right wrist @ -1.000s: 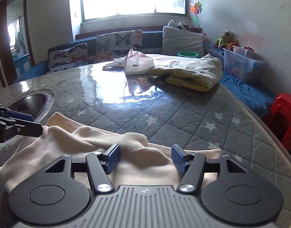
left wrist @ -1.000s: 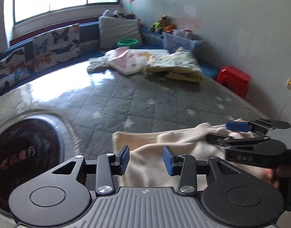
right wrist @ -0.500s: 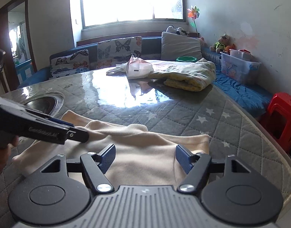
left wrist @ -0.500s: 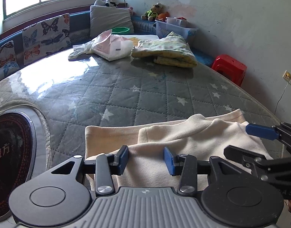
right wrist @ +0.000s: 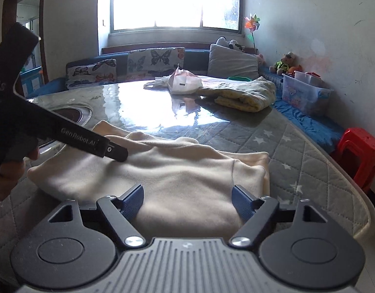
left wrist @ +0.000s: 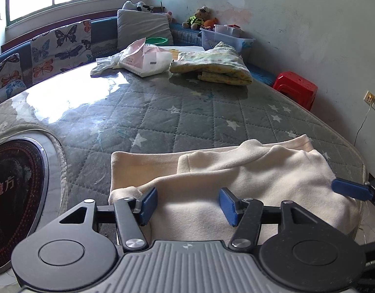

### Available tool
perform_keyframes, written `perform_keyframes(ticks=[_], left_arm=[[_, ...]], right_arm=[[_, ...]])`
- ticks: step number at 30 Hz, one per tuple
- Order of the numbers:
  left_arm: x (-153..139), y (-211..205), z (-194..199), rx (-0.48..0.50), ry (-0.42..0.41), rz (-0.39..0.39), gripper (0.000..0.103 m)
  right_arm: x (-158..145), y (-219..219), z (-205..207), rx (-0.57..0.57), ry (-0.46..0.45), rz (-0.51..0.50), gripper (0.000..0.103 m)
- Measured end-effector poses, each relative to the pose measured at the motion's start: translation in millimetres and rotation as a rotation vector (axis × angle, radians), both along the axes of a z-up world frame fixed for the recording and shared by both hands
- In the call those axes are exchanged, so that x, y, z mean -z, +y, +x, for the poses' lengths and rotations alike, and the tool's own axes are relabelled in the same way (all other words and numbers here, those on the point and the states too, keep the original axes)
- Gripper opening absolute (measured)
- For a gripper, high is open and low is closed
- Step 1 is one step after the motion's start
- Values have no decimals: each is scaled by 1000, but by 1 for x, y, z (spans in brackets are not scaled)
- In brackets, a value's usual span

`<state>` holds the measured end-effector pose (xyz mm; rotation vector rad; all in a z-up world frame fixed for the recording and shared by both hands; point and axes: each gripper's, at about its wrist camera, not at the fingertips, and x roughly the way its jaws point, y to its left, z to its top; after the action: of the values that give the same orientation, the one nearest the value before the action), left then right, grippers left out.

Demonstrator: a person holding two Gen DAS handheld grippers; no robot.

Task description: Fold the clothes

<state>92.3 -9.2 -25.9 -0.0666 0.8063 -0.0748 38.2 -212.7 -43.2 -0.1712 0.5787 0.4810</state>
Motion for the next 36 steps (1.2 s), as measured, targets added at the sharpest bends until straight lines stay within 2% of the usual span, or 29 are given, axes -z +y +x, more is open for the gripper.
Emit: perform_keyframes(ticks=[5,9,15,20,25,36], left_arm=[[-2,2,-5,-10,-9,-5,62],[-15,4,-23,-8,-54,5,64],[-17,0,-54,19,-76,45,64],[-11,0,-68,20,-65,38,65],[-4,0,-72,3,-42,34,69],[-12,-6,-81,-27,-32,18,82]], right_arm=[[-1,-3,-11,17,-43,-2,83],[-5,-5,-20,17,-69,18,83],[2,-5,-24,13,-53,7,84],[-2,-6,-29,3,-65,15,84],[0,-4,-31,0,-51,5,85],[-16,2,-40,3,-66,-15,97]])
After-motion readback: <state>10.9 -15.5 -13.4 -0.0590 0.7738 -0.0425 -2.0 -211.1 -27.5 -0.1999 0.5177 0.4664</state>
